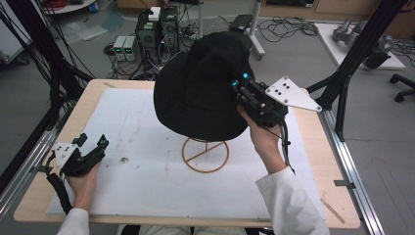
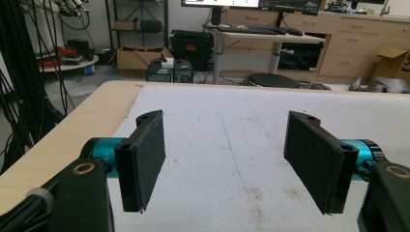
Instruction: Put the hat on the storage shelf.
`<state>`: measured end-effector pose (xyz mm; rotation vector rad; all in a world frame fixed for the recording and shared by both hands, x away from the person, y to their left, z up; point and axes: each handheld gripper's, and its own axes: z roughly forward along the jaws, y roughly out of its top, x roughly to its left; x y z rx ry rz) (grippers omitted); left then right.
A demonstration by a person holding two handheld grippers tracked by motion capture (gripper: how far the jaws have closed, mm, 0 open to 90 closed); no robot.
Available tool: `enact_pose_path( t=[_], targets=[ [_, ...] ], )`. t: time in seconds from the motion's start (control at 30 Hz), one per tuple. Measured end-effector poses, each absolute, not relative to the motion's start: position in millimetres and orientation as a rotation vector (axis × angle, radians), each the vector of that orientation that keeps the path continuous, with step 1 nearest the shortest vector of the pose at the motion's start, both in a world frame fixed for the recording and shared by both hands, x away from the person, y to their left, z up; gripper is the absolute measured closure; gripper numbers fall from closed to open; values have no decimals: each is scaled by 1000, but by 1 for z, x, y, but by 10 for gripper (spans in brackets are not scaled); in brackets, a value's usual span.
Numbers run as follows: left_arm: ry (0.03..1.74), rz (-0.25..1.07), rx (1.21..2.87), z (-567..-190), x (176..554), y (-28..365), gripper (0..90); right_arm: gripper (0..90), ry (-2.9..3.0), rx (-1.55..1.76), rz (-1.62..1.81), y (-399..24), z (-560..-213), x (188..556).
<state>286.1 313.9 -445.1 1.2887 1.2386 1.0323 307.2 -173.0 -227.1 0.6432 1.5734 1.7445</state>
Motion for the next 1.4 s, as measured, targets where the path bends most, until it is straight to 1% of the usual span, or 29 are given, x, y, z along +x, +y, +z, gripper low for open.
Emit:
enact_pose_path(
  t=[0.2,0.47,0.63,1.1,1.17,1.27,1.4],
  targets=[
    [1233,1033,1290,-445,286,312,312,867,1627,663,1723,-171,-239,308],
    [1232,1024,1290,-444,286,312,312,867,1702,701,1726,-170,-277,303],
    [1224,1014,1283,-444,286,311,312,867,1704,734,1748,-171,-294,302],
    [1223,1012,1281,-444,286,311,312,854,1702,719,1743,-174,-300,296],
    [1226,1014,1285,-444,286,311,312,837,1700,722,1745,-174,-299,295],
    [1226,1014,1285,-444,286,311,312,782,1690,726,1750,-175,-299,295],
    [1226,1013,1286,-444,286,311,312,755,1691,714,1758,-176,-298,294]
  ],
)
